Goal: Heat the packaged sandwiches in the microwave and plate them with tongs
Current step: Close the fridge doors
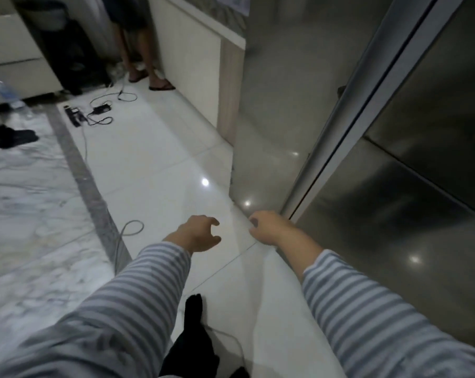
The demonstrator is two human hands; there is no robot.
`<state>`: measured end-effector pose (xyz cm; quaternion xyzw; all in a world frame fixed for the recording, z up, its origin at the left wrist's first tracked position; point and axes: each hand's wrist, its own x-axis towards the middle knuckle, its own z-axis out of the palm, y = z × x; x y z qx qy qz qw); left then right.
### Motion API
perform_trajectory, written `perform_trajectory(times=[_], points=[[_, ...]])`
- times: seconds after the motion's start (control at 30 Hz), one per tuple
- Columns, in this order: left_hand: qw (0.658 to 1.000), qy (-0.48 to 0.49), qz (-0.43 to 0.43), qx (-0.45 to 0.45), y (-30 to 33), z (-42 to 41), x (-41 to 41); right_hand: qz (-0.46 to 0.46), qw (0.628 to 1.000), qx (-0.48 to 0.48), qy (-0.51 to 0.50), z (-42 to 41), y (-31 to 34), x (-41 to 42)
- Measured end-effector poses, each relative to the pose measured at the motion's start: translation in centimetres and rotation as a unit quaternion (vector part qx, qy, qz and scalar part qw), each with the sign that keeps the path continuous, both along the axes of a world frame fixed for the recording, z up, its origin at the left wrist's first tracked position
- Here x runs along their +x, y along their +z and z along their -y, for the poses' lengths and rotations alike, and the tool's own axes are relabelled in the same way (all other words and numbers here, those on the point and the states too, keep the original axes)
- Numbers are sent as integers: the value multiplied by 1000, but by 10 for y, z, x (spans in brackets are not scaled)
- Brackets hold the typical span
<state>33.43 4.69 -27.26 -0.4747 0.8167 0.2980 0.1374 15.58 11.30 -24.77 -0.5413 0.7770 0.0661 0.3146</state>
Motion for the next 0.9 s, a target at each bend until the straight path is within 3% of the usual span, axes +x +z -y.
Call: perform_trajectory(times=[0.23,0.67,0.9], points=[[998,52,-18,-11,-4,76,32,6,999,-13,48,97,-11,40],[998,45,-21,-34,12,364,65,-8,999,0,41,371,-8,92],[999,36,-16,-26,16,458,63,-10,999,-14,43,475,5,97]])
